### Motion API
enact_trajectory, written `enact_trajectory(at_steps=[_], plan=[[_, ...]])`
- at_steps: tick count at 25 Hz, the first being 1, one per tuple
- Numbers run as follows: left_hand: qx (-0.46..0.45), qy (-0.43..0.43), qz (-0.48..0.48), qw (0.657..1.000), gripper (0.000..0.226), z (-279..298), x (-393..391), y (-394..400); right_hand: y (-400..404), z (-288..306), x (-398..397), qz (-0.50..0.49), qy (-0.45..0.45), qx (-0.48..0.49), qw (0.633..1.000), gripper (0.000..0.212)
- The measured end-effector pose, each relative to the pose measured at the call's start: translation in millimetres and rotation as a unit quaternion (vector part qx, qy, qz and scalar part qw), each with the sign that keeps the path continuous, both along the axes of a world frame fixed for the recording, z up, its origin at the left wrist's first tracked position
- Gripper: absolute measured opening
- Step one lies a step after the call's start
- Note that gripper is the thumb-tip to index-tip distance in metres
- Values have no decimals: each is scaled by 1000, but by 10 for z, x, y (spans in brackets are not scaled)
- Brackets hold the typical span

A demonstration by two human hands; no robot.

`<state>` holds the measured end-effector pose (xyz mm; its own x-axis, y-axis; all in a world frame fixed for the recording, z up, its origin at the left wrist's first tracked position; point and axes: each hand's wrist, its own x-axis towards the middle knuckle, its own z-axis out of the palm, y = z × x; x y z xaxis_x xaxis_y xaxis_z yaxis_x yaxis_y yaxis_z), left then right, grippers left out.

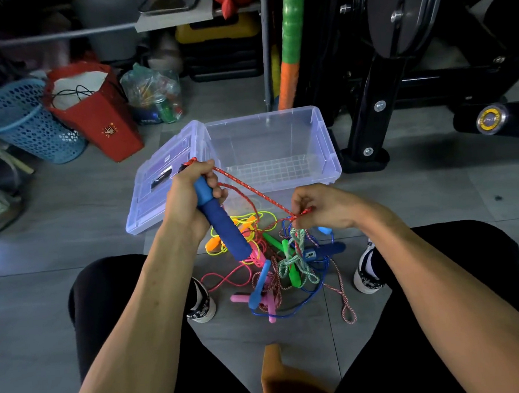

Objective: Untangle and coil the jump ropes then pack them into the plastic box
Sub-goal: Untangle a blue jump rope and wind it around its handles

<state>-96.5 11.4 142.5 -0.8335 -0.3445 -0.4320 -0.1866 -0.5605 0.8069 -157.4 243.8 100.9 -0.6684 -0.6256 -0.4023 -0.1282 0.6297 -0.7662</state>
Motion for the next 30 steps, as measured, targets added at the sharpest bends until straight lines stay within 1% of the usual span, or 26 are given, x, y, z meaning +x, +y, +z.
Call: enact_trajectory(at_steps=[3, 5, 6, 7, 9, 10, 11, 12, 13, 14, 15, 16, 18, 19, 20, 23, 25, 27, 30], plan=[[14, -15, 6, 1000, 22, -56, 11, -15, -6, -23, -19, -8, 12, 26, 1000, 21], [3, -34, 6, 999, 20, -93, -8, -53, -12, 3, -26, -54, 2, -25, 998, 20], [-40, -57, -6, 998, 18, -110, -18, -62, -10, 34, -31, -81, -1, -61, 995, 19], [-110, -88, -29, 990, 16, -134, -22, -62, -13, 67, -35, -102, 5, -94, 990, 18], [-259, -137, -93, 952, 7, -172, -9, -18, -32, 143, -30, -125, 28, -142, 982, 17], [-308, -140, -125, 933, 6, -165, 8, 31, -47, 178, -17, -129, 37, -159, 978, 18], [-339, -126, -151, 920, 14, -145, 20, 82, -63, 217, 0, -130, 46, -172, 975, 20], [-348, -93, -169, 917, 20, -116, 24, 124, -76, 258, 22, -128, 57, -180, 974, 22], [-338, -49, -183, 922, 23, -73, 28, 173, -89, 295, 42, -123, 65, -187, 972, 25], [-322, -5, -197, 926, 25, -25, 34, 216, -101, 329, 59, -118, 72, -192, 972, 27], [-317, 29, -215, 923, 24, 22, 42, 255, -113, 354, 69, -114, 77, -195, 971, 29], [-330, 48, -236, 913, 22, 64, 55, 299, -119, 371, 70, -109, 81, -196, 971, 32], [-388, 61, -274, 878, 14, 97, 71, 395, -127, 363, 66, -103, 85, -198, 971, 37], [-415, 57, -282, 863, 16, 99, 65, 438, -130, 347, 56, -105, 81, -201, 970, 38], [-428, 46, -280, 858, 20, 104, 47, 467, -127, 339, 44, -108, 69, -210, 969, 38], [-422, 22, -260, 868, 21, 85, -29, 480, -102, 339, 19, -109, 19, -234, 966, 40], [-422, 15, -234, 876, 18, 55, -55, 477, -65, 320, 8, -99, 12, -205, 974, 45], [-421, 2, -192, 887, 9, 25, -65, 472, -35, 299, -3, -85, 28, -154, 984, 45], [-402, -5, -152, 903, 7, -25, -85, 408, 9, 260, -39, -85, 98, -83, 988, 33]])
